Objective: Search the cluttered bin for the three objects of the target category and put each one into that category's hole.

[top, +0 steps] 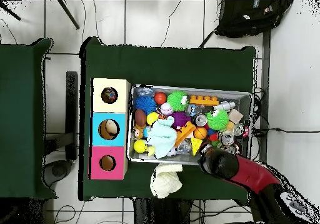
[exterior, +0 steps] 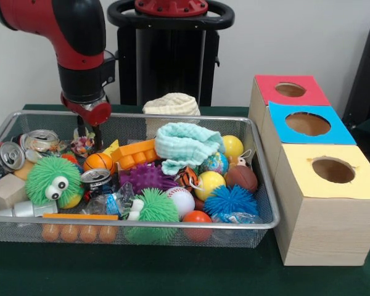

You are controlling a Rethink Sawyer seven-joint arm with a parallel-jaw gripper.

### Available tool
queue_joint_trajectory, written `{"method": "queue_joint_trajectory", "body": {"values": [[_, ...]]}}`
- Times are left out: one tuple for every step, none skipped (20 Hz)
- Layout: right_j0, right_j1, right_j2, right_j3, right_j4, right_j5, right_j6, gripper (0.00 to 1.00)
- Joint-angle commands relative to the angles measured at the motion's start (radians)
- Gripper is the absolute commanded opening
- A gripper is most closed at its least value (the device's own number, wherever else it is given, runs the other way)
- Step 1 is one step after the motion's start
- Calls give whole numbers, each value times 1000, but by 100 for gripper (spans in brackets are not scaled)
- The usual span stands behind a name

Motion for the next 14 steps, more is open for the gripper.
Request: {"method": "queue_joint_trajectory", "body": {"values": [[-6,42,59,37,-58,-43,14,100],[-7,43,56,38,-61,-45,14,100],[-3,50,48,35,-65,-51,17,100],[0,54,45,32,-67,-55,20,100],[4,64,40,27,-71,-63,24,100],[5,68,37,28,-74,-69,28,100],[12,78,30,23,-76,-79,36,100],[14,85,27,21,-78,-86,41,100],[24,93,18,18,-79,-95,52,100],[26,97,13,16,-81,-100,57,100],[37,99,2,16,-81,-106,66,100],[40,100,-3,16,-82,-110,69,100],[54,97,-19,16,-84,-116,77,100],[61,97,-28,13,-84,-120,79,100]]}}
